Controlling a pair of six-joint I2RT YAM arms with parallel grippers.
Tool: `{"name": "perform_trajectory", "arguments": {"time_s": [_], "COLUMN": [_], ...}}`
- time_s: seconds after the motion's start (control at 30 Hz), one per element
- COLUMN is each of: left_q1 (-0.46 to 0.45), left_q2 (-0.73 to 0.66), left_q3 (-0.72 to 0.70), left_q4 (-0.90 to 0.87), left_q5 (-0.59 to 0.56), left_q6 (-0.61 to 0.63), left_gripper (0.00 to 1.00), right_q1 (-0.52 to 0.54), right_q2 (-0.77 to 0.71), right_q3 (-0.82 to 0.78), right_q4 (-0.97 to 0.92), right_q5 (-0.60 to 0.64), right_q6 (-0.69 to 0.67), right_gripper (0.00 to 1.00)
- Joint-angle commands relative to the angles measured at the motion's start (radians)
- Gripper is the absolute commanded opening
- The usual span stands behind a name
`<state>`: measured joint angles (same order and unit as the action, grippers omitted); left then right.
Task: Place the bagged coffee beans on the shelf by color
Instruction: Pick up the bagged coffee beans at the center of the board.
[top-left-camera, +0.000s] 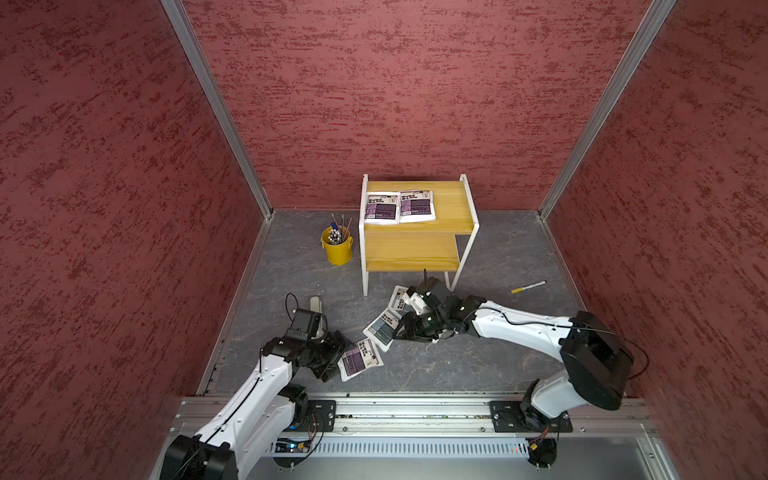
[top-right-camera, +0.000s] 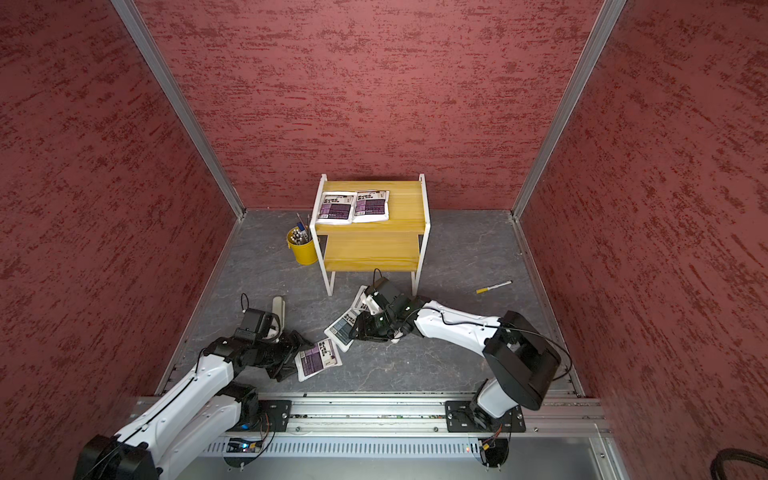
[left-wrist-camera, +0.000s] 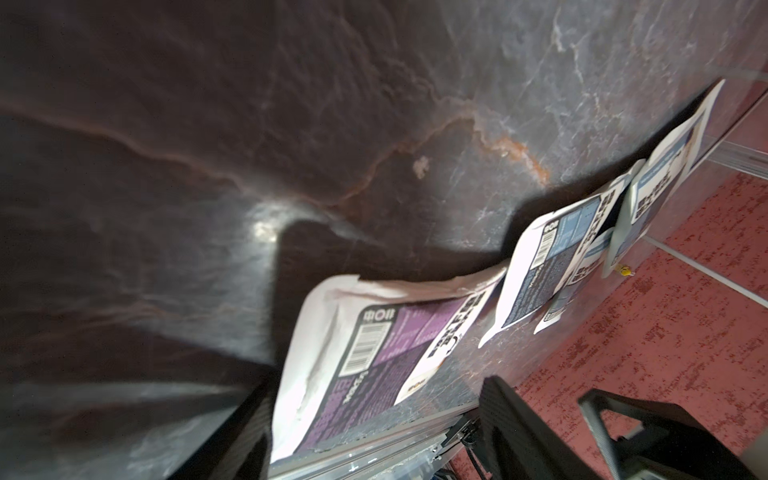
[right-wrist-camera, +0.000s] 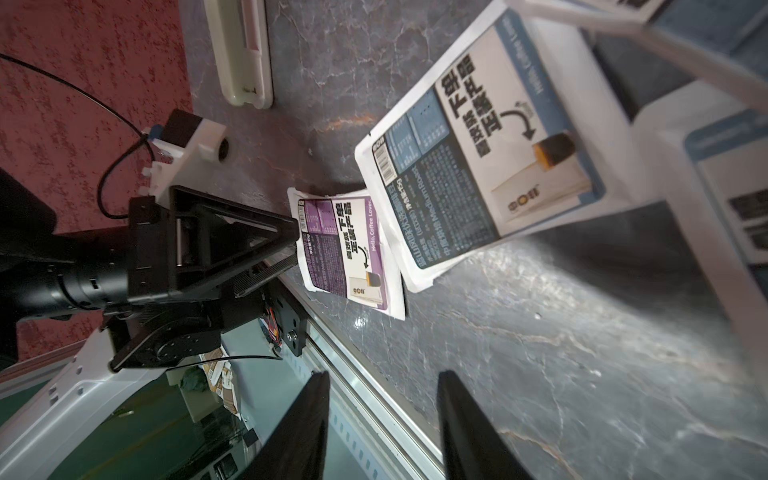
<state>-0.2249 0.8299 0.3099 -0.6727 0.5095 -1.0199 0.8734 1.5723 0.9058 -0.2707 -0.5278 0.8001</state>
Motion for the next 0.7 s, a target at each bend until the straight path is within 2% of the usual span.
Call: {"name": "perform_trajectory", "arguments": {"time_s": [0.0, 0.33, 0.5, 0.67], "left_q1": [-0.004, 0.001, 0.006, 0.010], "left_q2": [0.017, -0.006, -0.023, -0.053], "left_q3": [-0.069, -0.102, -0.111, -0.115], "left_q4": [0.027, 0.046, 0.043, 0.038], "left_q5": [-0.048, -0.043, -0.037, -0.040], "left_q6": [0.007, 0.008, 0.010, 0.007], "left_gripper": [0.77, 0.63, 0.59, 0.48], "right_q1": [0.040, 0.120, 0.125, 0.126], "right_q2": [0.063, 0.292, 0.330, 0.341], "right_q3": [-0.001, 0.069, 0.061, 0.056], "right_q4": [0.095, 0.223, 0.268, 0.271], "right_q5": [-0.023, -0.066, -0.074, -0.078], "right_q6": [0.008, 0.060, 0.084, 0.086], "right_gripper": [0.44, 0.42, 0.41, 0.41]}}
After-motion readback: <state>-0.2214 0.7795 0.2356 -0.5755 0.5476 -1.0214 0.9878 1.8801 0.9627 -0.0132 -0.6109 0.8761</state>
